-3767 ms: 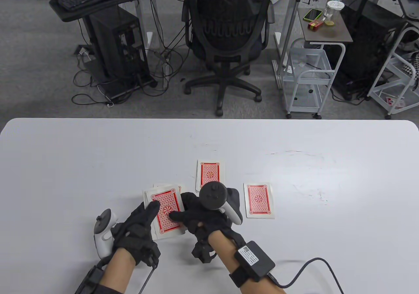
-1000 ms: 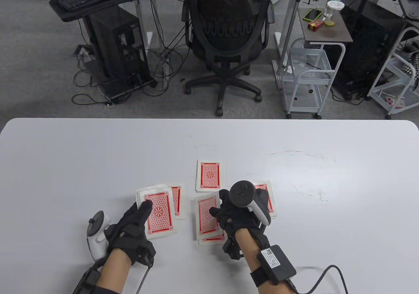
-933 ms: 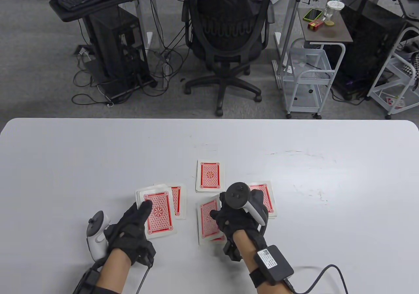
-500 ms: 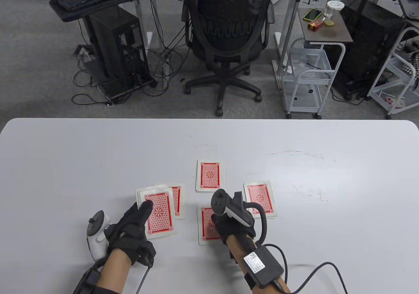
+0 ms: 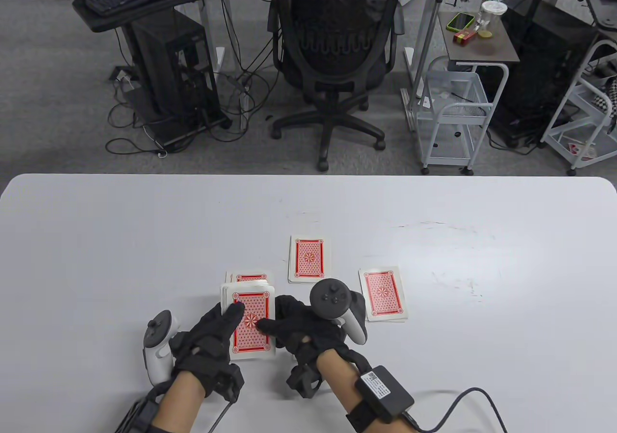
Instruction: Four-player card dealing with fan arrangement
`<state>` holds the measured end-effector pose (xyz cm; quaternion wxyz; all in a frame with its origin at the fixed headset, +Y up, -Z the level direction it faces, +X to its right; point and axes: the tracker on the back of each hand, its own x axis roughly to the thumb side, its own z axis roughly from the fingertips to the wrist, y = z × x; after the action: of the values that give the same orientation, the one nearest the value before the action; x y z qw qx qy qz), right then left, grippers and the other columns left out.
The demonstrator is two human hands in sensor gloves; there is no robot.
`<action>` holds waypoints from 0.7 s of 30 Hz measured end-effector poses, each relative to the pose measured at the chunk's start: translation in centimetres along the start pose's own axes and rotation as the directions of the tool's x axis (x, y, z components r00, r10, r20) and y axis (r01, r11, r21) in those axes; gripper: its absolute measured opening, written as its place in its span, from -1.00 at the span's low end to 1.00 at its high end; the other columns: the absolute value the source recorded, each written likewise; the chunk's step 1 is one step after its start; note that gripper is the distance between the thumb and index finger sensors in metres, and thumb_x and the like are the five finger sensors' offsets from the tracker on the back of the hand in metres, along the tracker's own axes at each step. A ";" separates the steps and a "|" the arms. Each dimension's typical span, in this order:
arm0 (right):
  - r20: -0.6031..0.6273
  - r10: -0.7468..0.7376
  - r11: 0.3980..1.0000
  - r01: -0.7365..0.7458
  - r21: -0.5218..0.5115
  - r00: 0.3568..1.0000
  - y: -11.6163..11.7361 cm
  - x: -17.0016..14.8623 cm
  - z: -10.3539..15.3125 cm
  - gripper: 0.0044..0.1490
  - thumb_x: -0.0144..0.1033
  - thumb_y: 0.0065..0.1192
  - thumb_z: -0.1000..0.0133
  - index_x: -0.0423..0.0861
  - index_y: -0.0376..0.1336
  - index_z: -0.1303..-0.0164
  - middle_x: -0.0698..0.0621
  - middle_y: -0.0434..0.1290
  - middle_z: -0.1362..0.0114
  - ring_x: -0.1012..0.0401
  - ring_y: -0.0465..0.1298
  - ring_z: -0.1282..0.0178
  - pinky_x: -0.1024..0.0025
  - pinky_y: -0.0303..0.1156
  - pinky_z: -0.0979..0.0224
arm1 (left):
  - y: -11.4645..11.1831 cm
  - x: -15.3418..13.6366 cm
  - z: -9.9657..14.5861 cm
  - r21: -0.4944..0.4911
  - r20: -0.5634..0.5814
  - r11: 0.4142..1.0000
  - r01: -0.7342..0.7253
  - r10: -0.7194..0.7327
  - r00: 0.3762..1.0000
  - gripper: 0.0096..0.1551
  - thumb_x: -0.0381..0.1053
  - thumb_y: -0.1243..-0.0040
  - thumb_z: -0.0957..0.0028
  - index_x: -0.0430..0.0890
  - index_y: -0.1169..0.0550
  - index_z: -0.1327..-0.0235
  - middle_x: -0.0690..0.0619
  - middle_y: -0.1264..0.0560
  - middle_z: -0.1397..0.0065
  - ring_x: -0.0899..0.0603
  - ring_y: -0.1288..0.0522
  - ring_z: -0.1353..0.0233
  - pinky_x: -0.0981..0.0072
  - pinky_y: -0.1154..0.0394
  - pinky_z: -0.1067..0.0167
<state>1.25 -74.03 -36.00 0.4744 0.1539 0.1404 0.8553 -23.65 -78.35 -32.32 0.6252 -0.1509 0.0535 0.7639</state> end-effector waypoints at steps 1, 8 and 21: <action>-0.003 -0.002 1.000 0.002 -0.013 1.000 -0.2 0.0 0.0 -0.26 -0.11 0.46 -0.06 -0.20 0.23 -0.34 0.03 0.49 -0.12 0.15 0.70 0.11 -0.17 0.43 -0.23 | 0.1 0.0 0.0 -0.014 0.000 1.000 -0.017 0.017 1.000 -0.46 0.21 -0.31 -0.06 0.09 -0.49 -0.28 0.15 -0.63 -0.27 -0.14 -0.73 -0.16 0.02 -0.70 0.01; 0.003 -0.142 0.989 0.142 -0.042 0.990 -1.4 -0.5 -0.5 -0.25 -0.20 0.46 -0.05 -0.27 0.25 -0.35 0.06 0.58 -0.05 0.15 0.76 0.14 -0.12 0.46 -0.22 | 1.0 0.0 -0.3 -0.059 -0.032 0.992 -0.111 0.109 0.994 -0.44 0.21 -0.27 -0.08 0.08 -0.46 -0.31 0.14 -0.61 -0.31 -0.15 -0.72 -0.19 0.02 -0.69 -0.01; -0.190 0.186 0.978 -0.200 -0.058 0.964 -1.9 2.3 -8.9 -0.01 -0.18 0.40 -0.13 -0.39 -0.02 -0.55 0.02 0.48 -0.13 0.31 0.68 0.36 0.04 0.52 -0.12 | 9.0 1.1 0.5 0.241 -0.072 0.967 -0.080 0.100 0.992 -0.46 0.21 -0.26 -0.12 0.10 -0.45 -0.33 0.15 -0.59 -0.32 -0.15 -0.71 -0.20 0.03 -0.68 -0.04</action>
<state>-1.98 -71.98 -44.56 0.3795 0.0689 0.1351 0.9127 -32.65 -79.06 -33.14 0.6006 -0.1044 0.1775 0.7726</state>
